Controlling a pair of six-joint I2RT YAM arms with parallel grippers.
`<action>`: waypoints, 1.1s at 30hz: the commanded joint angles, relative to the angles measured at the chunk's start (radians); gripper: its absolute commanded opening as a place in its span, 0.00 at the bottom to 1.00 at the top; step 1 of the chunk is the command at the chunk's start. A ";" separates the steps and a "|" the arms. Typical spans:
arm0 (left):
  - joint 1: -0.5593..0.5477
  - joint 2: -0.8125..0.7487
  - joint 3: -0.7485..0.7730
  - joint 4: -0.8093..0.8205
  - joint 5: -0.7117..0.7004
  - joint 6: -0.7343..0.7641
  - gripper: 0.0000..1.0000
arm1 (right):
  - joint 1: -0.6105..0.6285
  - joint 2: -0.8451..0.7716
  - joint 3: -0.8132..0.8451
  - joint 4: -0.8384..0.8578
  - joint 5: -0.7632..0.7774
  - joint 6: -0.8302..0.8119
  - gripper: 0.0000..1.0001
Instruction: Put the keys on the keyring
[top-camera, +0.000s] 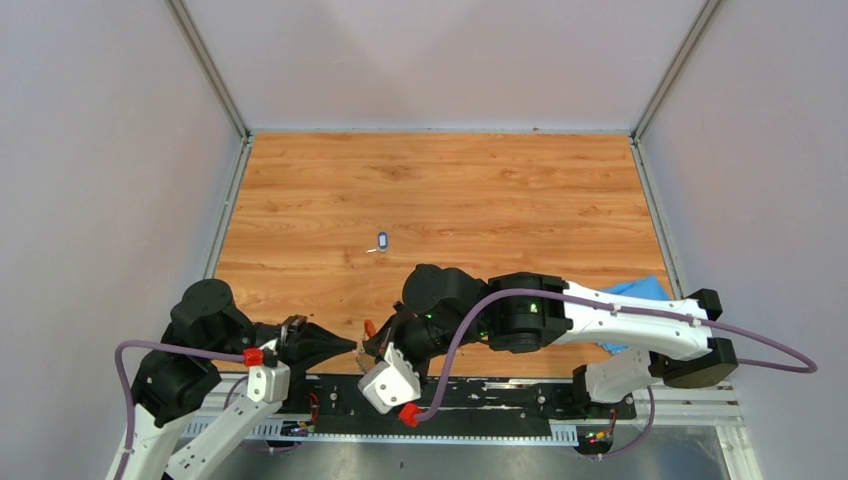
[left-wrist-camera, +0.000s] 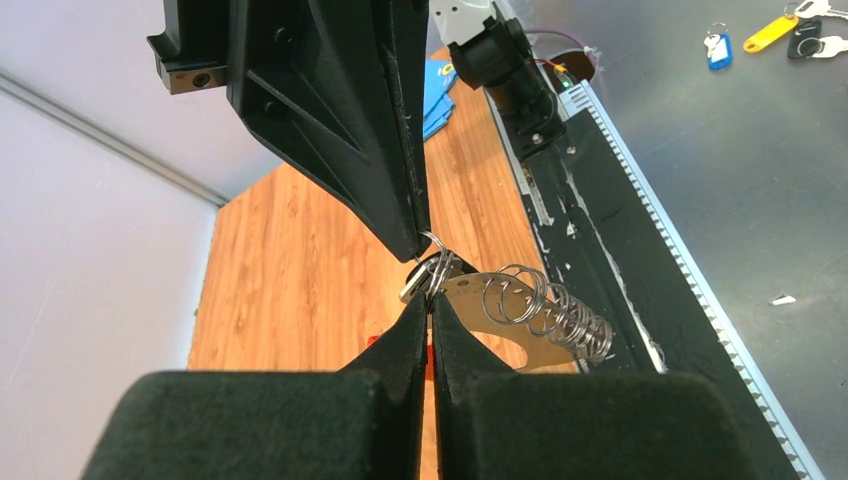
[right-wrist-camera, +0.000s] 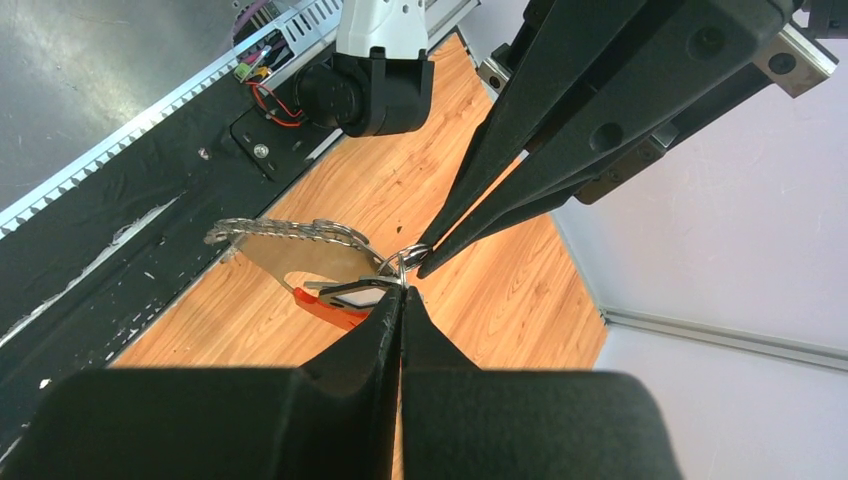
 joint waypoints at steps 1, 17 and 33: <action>-0.002 0.008 -0.003 0.003 -0.014 0.006 0.00 | 0.015 0.013 0.029 0.029 0.006 -0.007 0.00; -0.002 0.009 -0.007 0.004 -0.014 0.009 0.00 | 0.015 0.024 0.038 0.053 0.023 0.027 0.00; -0.003 -0.003 -0.021 0.002 -0.044 0.012 0.00 | 0.015 0.101 0.120 0.004 0.126 0.113 0.00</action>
